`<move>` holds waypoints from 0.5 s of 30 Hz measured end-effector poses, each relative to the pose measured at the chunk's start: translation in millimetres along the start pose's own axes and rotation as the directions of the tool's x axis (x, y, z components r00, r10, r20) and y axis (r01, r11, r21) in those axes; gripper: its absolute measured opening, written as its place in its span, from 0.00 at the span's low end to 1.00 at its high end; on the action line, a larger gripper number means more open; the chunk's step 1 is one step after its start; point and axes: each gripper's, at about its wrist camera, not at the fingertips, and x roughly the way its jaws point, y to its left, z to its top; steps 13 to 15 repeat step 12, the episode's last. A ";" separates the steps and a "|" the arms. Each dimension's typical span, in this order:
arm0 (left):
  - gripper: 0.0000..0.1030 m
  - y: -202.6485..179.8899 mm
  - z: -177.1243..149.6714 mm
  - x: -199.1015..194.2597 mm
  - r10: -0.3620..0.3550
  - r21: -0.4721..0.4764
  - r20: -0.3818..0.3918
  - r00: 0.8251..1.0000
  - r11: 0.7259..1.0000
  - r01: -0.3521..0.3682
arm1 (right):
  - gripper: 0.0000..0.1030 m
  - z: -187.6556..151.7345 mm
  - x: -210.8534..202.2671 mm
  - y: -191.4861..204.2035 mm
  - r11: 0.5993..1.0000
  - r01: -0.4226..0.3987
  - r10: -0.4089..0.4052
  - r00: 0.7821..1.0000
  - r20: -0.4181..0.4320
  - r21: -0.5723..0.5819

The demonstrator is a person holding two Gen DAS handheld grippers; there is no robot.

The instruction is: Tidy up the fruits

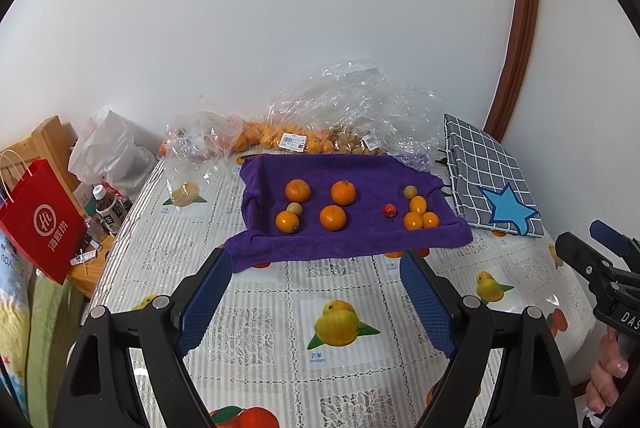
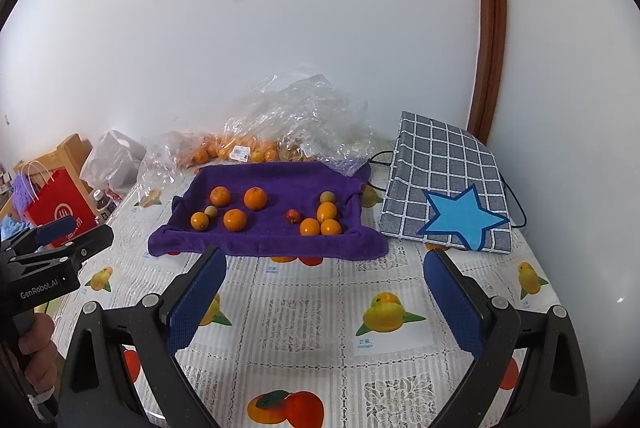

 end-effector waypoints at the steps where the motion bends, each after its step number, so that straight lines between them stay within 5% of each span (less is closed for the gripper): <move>1: 0.83 0.0 0.0 1.0 -0.001 0.000 0.000 1.000 1.000 0.001 | 0.95 0.1 1.1 0.6 1.000 0.001 -0.001 1.000 0.000 -0.003; 15: 0.83 3.6 4.3 10.1 0.006 -0.006 -0.005 1.000 1.000 -0.006 | 0.95 1.4 8.6 0.4 1.000 -0.005 0.005 1.000 0.000 0.003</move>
